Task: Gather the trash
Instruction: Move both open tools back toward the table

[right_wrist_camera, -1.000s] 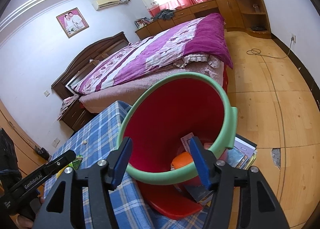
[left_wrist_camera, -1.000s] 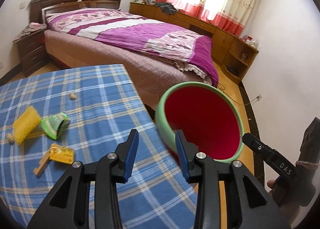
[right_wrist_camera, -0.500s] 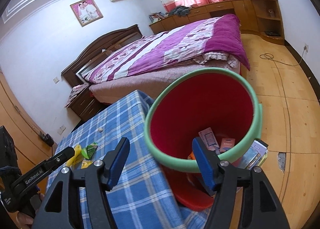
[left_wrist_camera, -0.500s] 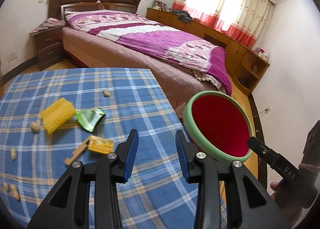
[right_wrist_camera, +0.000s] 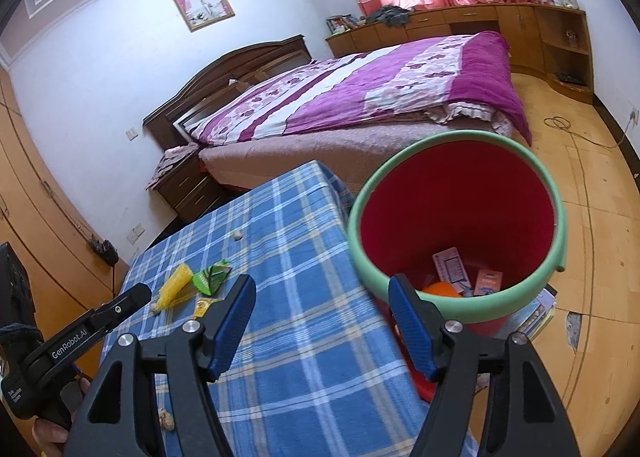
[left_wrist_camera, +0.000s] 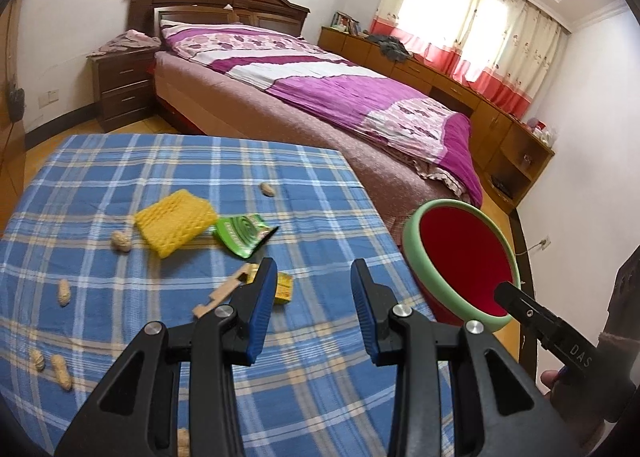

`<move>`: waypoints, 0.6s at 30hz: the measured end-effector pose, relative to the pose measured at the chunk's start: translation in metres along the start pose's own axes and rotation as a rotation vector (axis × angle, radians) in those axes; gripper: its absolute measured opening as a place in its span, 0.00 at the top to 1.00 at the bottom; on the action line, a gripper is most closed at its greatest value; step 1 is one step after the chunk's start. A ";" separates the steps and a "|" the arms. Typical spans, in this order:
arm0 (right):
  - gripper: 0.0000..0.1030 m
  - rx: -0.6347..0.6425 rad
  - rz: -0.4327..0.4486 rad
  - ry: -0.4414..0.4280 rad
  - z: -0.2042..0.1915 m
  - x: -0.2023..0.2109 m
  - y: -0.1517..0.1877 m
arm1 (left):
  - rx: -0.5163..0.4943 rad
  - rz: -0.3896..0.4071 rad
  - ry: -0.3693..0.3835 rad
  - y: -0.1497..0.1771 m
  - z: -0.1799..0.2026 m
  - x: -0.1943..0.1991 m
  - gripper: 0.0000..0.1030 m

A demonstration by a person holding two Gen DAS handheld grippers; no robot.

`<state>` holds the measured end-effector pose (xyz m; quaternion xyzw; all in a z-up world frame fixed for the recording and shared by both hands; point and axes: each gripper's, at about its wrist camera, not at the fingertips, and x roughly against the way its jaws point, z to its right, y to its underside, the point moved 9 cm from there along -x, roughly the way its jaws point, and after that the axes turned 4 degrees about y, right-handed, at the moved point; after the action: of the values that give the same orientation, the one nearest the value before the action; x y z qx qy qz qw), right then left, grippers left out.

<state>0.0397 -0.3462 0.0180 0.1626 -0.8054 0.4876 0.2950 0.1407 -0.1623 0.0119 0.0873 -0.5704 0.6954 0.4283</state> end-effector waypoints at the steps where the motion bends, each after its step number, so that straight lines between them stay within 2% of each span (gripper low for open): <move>1: 0.30 0.004 -0.004 -0.002 -0.004 -0.001 0.001 | 0.004 0.002 -0.004 0.000 -0.004 0.002 0.63; 14: 0.27 0.064 -0.056 -0.015 -0.046 -0.024 0.015 | 0.059 0.015 -0.069 -0.002 -0.060 0.012 0.62; 18: 0.27 0.074 -0.075 -0.019 -0.055 -0.034 0.018 | 0.070 0.015 -0.095 -0.005 -0.077 0.012 0.59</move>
<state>0.0737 -0.2905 0.0035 0.2080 -0.7830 0.5041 0.2992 0.1650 -0.0899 -0.0029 0.1311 -0.5660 0.7132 0.3922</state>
